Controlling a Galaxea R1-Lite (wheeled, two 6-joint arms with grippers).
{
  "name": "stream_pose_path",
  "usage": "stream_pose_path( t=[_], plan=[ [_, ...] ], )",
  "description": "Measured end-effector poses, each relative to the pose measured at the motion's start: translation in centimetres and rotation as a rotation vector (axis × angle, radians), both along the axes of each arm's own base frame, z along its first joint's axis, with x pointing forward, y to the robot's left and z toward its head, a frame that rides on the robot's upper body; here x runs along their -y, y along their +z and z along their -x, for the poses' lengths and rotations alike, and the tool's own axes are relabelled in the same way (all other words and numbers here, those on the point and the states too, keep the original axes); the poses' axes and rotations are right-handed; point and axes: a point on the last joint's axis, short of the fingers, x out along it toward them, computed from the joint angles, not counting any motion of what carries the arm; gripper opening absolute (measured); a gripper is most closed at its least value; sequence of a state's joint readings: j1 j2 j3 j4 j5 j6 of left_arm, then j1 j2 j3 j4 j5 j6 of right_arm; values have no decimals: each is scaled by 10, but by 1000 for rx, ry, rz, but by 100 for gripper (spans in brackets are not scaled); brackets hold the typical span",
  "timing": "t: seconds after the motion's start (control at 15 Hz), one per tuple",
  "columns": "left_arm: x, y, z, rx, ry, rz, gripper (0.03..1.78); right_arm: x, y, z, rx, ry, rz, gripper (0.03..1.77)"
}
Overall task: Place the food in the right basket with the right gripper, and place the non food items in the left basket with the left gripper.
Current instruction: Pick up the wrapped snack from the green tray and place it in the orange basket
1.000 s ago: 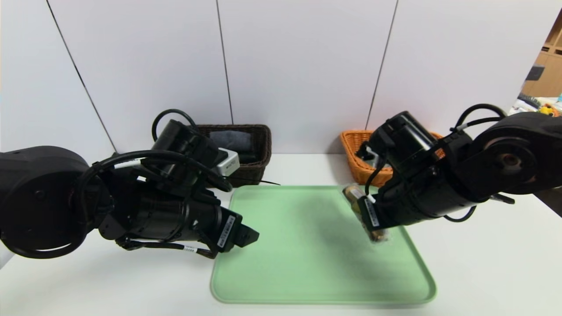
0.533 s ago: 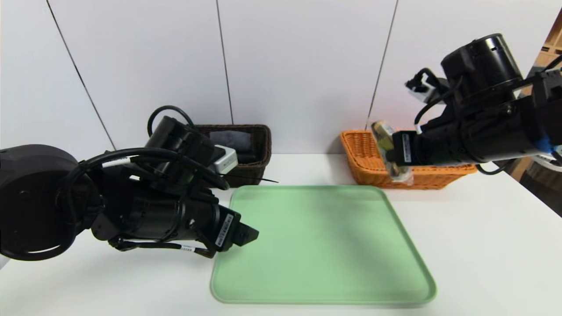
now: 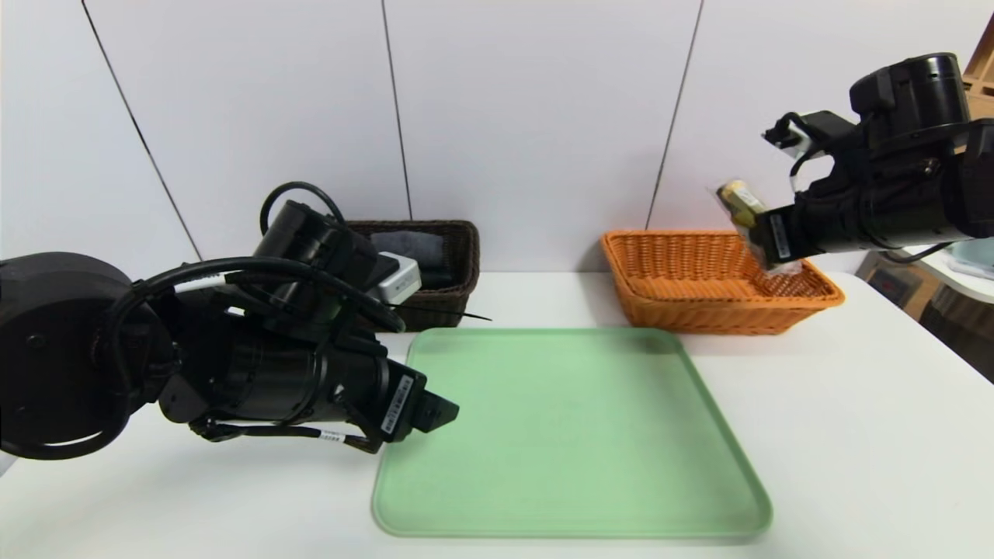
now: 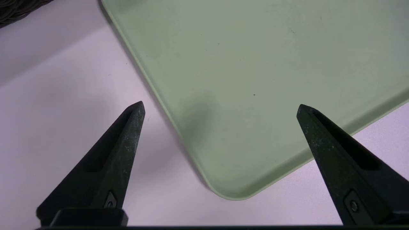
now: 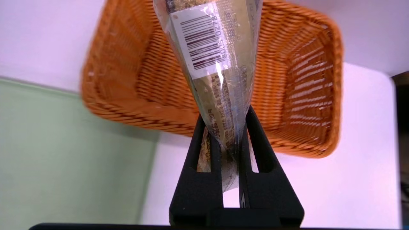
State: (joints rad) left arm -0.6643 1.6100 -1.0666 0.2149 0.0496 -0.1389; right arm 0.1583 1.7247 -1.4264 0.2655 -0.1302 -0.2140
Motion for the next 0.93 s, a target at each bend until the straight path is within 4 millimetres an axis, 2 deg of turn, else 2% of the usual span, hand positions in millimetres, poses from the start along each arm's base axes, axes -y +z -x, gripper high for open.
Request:
stream_pose_path(
  t=[0.4,0.67,0.93],
  plan=[
    [0,-1,0,-4,4,0,169,14,-12,-21,9,112,262,19],
    [0,-1,0,-5,5,0,169,30,-23,-40,-20,217,503,19],
    [0,-1,0,-9,9,3,169,34,-33,-55,-43,325,679,19]
  ],
)
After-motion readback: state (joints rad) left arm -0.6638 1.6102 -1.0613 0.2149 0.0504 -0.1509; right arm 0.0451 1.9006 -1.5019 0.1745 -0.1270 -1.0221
